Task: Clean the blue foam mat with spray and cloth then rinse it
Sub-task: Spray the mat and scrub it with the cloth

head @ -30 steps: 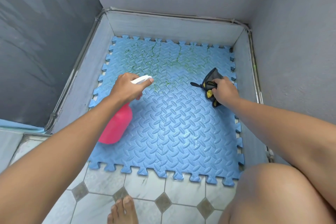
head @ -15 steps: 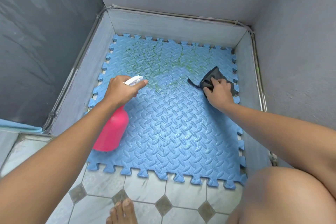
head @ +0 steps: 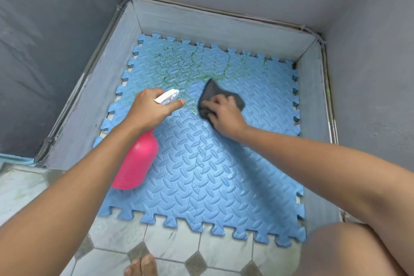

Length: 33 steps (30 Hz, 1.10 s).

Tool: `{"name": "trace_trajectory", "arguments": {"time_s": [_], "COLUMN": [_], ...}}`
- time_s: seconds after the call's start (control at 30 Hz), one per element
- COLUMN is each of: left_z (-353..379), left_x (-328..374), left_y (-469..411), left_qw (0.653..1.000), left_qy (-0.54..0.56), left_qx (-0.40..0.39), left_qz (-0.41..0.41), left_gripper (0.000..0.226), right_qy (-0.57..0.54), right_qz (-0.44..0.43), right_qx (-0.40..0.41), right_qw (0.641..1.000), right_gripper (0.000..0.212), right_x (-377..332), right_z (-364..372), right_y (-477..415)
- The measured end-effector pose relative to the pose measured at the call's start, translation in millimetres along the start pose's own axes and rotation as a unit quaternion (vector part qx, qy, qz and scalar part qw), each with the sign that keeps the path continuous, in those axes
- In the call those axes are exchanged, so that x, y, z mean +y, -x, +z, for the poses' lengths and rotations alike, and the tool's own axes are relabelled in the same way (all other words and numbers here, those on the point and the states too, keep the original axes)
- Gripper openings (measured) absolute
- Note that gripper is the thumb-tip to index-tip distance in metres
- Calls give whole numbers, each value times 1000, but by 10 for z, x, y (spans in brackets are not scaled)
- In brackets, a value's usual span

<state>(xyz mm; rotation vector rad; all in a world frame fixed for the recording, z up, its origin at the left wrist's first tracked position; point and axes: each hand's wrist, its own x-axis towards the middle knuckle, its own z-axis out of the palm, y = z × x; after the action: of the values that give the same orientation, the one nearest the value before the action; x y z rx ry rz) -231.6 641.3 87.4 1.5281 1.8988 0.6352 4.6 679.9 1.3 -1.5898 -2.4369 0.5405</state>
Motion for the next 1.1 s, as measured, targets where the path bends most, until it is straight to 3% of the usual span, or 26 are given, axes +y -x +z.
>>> {"name": "trace_trajectory", "arguments": {"time_s": [0.1, 0.17, 0.23, 0.33, 0.4, 0.47, 0.53, 0.7, 0.83, 1.0, 1.1], "left_z": [26, 8, -29, -46, -34, -47, -85, -22, -69, -165, -88], "left_x": [1, -15, -12, 41, 78, 88, 74, 169, 97, -52, -17], "left_y": [-6, -7, -12, -26, -42, -89, -157, -234, -274, -288, -260], "left_qw": [1000, 1000, 1000, 999, 999, 997, 996, 998, 994, 995, 996], "left_qy": [-8, -6, 9, 5, -3, 6, 25, 31, 61, 102, 88], "left_qx": [5, 3, -10, -24, -21, 6, 34, 13, 61, 15, 4], "left_qz": [4, 0, -13, -28, -50, -79, -83, -52, -71, -7, 11], "left_gripper": [66, 67, 58, 48, 51, 50, 46, 44, 47, 41, 42], "right_qy": [29, 42, 47, 26, 12, 21, 42, 26, 24, 39, 22], "right_qz": [-231, -288, -233, 3, 161, 253, 276, 304, 346, 377, 331], "right_qx": [-81, -93, -54, 48, 110, 145, 159, 149, 135, 112, 86], "right_qw": [969, 952, 970, 999, 981, 956, 947, 941, 928, 919, 939], "right_gripper": [40, 40, 37, 36, 40, 43, 44, 45, 48, 50, 45], "right_x": [-299, -203, 68, 659, 1049, 1296, 1395, 1497, 1648, 1620, 1260], "right_z": [202, 160, 45, -224, -361, -401, -385, -446, -571, -621, -604], "right_y": [197, 185, 77, -68, -54, 33, 106, 17, -164, -728, -1162]}}
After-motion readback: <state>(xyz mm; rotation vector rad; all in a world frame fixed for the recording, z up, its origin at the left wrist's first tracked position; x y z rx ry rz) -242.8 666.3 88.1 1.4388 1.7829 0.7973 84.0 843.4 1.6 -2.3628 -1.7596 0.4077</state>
